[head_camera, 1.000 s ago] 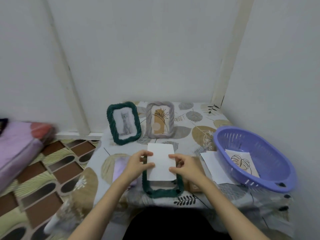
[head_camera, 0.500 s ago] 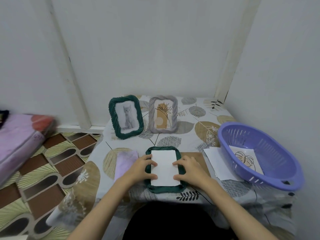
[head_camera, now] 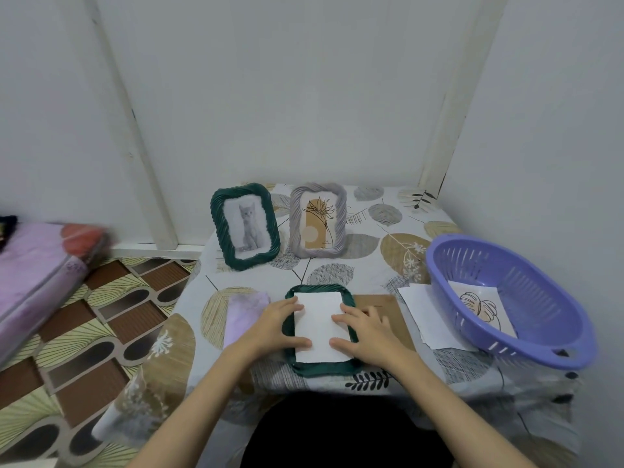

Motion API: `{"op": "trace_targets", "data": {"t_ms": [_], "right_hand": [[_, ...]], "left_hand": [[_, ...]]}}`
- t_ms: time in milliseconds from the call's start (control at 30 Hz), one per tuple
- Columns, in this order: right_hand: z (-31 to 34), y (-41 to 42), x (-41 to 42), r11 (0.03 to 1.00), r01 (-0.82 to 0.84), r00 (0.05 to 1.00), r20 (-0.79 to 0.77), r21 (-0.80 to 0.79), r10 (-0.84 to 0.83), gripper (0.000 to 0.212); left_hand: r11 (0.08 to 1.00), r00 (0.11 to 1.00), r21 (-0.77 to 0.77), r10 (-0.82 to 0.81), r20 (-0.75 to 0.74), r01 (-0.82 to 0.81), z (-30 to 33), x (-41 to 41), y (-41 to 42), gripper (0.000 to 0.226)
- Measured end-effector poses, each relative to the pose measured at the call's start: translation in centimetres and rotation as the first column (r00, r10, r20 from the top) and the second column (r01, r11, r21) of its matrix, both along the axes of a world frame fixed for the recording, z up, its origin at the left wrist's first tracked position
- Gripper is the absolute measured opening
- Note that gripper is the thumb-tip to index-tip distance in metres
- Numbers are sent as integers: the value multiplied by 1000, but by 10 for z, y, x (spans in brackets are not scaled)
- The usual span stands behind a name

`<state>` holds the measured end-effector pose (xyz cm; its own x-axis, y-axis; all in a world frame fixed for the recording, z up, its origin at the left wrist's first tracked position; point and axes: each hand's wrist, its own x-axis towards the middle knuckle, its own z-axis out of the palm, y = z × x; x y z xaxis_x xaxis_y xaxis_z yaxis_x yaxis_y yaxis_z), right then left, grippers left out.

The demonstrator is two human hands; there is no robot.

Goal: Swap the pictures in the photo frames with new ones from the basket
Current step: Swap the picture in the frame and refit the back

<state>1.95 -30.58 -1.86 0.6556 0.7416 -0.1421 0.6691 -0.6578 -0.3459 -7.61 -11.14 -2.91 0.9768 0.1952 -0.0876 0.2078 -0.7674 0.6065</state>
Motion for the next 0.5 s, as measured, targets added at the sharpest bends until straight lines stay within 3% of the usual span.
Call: {"op": "trace_targets", "data": {"t_ms": [267,400,500], "right_hand": [[-5,-3,2,1000,16,1000,24,-8,-15,54],[-2,-11,10,960,246,951,159,130,-265,45],[0,-21,18,889,445,871,179,105,-457,51]], "left_hand": [[994,995,94,-46,-90,55,-4,5,2,89],[997,996,67,-44,-79,49,-6,3,3,91],[1000,999,7,-17,-44,17,-5,2,5,92]]}}
